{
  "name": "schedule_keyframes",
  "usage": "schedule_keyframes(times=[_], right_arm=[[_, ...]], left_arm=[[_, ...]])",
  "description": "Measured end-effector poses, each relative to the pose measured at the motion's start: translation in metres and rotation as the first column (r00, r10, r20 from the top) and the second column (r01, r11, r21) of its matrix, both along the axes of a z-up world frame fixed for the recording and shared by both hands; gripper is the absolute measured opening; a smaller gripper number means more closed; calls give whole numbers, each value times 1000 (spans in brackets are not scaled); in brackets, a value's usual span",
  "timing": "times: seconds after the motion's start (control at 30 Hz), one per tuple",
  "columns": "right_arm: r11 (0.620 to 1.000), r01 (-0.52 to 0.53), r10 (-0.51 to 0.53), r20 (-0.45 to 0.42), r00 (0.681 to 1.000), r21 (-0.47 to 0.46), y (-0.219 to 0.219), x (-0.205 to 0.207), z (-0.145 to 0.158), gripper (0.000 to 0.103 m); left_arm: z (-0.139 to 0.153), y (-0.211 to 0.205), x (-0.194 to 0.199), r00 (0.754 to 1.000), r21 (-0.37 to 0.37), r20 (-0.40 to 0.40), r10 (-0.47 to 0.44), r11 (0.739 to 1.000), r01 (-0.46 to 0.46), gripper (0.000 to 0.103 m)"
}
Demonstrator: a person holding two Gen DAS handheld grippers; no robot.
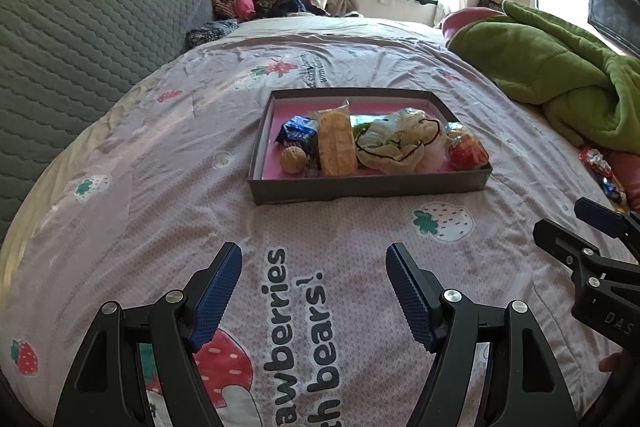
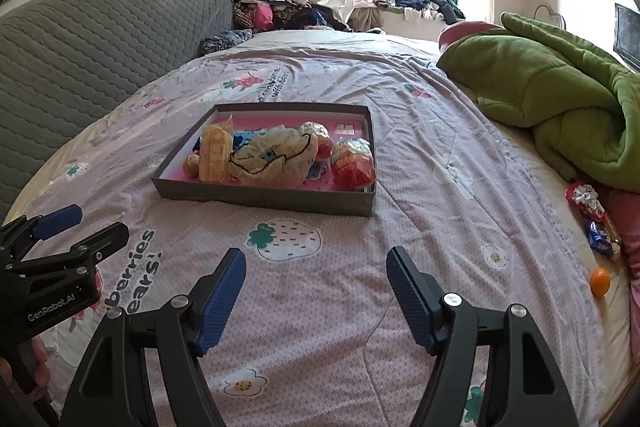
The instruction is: Organize objects
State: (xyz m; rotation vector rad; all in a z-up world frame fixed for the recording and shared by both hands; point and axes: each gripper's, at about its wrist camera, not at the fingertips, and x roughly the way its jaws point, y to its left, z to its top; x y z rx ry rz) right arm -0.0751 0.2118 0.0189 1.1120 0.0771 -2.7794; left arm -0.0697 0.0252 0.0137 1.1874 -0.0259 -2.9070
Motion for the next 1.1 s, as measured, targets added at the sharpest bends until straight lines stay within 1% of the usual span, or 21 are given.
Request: schedule_keyframes(times=[0.37, 0.67, 0.9, 1.1], right_arm=[[1000, 3, -3, 19, 1000, 14, -2, -4, -20, 72], [1000, -2, 2, 29, 1000, 22, -4, -4, -33, 72], [1000, 12, -13, 44, 999, 13, 1, -6, -42, 72], [999, 22, -23, 58, 998, 27, 2, -6, -53, 72]], left_arm=[[-21, 1, -1, 1000, -6, 13, -17, 1000, 18, 76], [-34, -3, -2, 1000, -5, 7, -9, 1000, 9, 76], [-48, -5, -5, 1000, 2, 17, -13, 1000, 12, 76], [-59, -7, -6, 1000, -3, 19, -5, 1000, 5, 76]])
